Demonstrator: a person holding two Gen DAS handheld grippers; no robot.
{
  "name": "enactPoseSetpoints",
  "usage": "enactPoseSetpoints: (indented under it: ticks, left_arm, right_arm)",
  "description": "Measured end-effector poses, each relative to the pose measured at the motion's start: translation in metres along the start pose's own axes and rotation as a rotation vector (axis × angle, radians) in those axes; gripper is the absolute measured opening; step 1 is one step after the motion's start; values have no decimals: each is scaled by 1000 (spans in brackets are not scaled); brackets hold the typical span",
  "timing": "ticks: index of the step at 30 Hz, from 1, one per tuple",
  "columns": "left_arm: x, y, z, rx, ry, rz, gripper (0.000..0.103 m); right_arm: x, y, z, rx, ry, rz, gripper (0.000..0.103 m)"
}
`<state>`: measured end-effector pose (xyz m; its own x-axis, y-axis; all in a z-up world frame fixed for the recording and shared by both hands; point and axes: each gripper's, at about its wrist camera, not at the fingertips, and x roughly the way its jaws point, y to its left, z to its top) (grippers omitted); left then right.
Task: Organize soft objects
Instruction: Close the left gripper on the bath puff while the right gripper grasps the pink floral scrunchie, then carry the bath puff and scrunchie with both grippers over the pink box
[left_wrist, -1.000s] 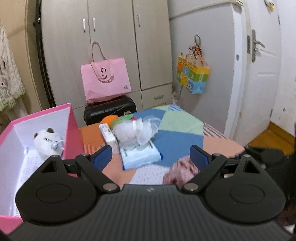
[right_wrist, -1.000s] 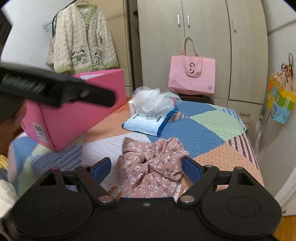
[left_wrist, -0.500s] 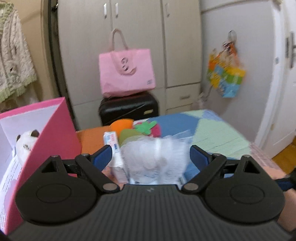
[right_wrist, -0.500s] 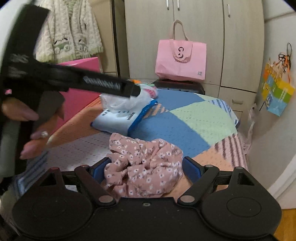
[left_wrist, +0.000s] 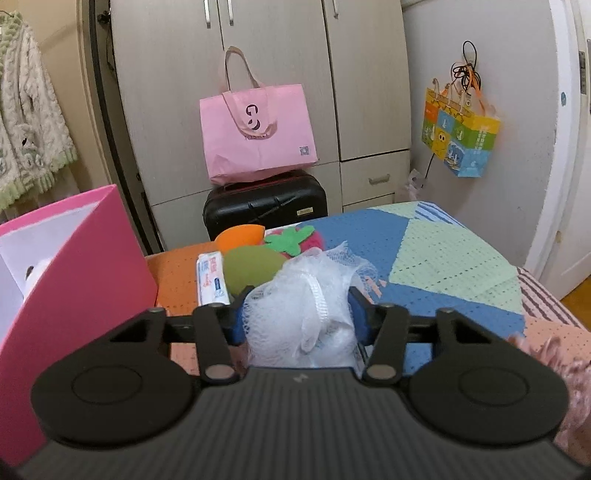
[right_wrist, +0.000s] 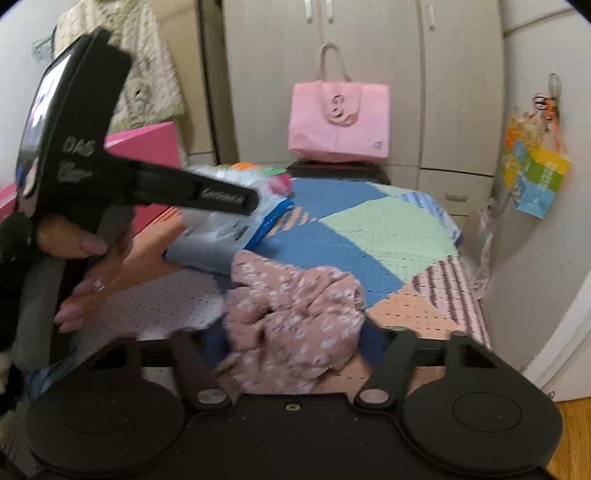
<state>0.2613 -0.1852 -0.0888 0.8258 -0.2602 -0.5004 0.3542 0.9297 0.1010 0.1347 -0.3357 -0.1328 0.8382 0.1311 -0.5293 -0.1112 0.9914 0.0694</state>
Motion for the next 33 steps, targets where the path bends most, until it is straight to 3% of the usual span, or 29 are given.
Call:
enactPoseSetpoints:
  ticks: [3,10,19,23,26,29,33]
  left_arm:
    - [-5,3,-2,-36,-10,-18,46]
    - [-18,7,-6,-84,-14,-56,46]
    - [-35,10,-13,-123,14,-109,46]
    - [-46,12,-15,-142,26,-131,46]
    - [-56,8,-17,-120,35,-136,46]
    - [-65,5,-19,-93,65,-162,46]
    - [-81,5,-25,-47,81,-165,46]
  right_arm:
    - [-2,-2,-2,26,-15,4,40]
    - [-3,-1,-3,51,-28,-4,27]
    - [-7,2,-1,91,-23,5,27]
    - [-11,-3,-4,177,-12,27,27]
    - [-17,-2,-7,201,-22,46,28]
    - [-22,0,-9,205,-19,122,28]
    - [-28,14,-11,146,13,92,28]
